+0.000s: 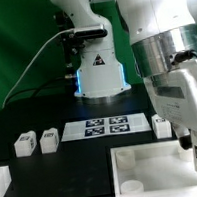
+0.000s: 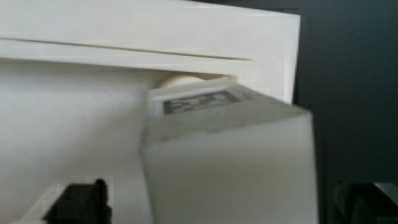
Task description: Assemble one leg
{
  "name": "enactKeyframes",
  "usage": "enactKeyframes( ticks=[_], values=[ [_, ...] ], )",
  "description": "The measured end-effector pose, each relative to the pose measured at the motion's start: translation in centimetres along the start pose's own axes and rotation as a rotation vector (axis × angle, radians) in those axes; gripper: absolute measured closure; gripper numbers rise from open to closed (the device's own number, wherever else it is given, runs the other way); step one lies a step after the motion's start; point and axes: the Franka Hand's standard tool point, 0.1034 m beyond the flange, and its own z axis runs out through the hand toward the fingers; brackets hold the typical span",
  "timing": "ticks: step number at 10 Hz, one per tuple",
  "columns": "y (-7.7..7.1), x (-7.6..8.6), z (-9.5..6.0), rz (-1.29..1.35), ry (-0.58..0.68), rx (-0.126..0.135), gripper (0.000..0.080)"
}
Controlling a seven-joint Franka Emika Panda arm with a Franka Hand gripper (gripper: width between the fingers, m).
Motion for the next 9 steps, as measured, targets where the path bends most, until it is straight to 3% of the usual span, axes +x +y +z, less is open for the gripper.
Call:
enactKeyframes(
  ticks=[3, 4, 5, 6, 8, 9],
  values=[
    [0.0, 0.0, 0.0, 0.000, 0.000, 0.000, 0.0151],
    [-0.1, 0.1, 0.0, 0.094, -0.003, 0.019, 0.0150],
    [0.0, 0.1, 0.1, -0.082, 0.002, 0.015, 0.0150],
    [0.0, -0.7, -0.2, -0.297, -0.012, -0.034, 0.0150],
    [-0.2, -1.9, -0.6, -0.662, -0.023, -0.074, 0.0150],
    [-0.2, -1.7, -0.6, -0.745, -0.023, -0.070, 0.0150]
  ],
)
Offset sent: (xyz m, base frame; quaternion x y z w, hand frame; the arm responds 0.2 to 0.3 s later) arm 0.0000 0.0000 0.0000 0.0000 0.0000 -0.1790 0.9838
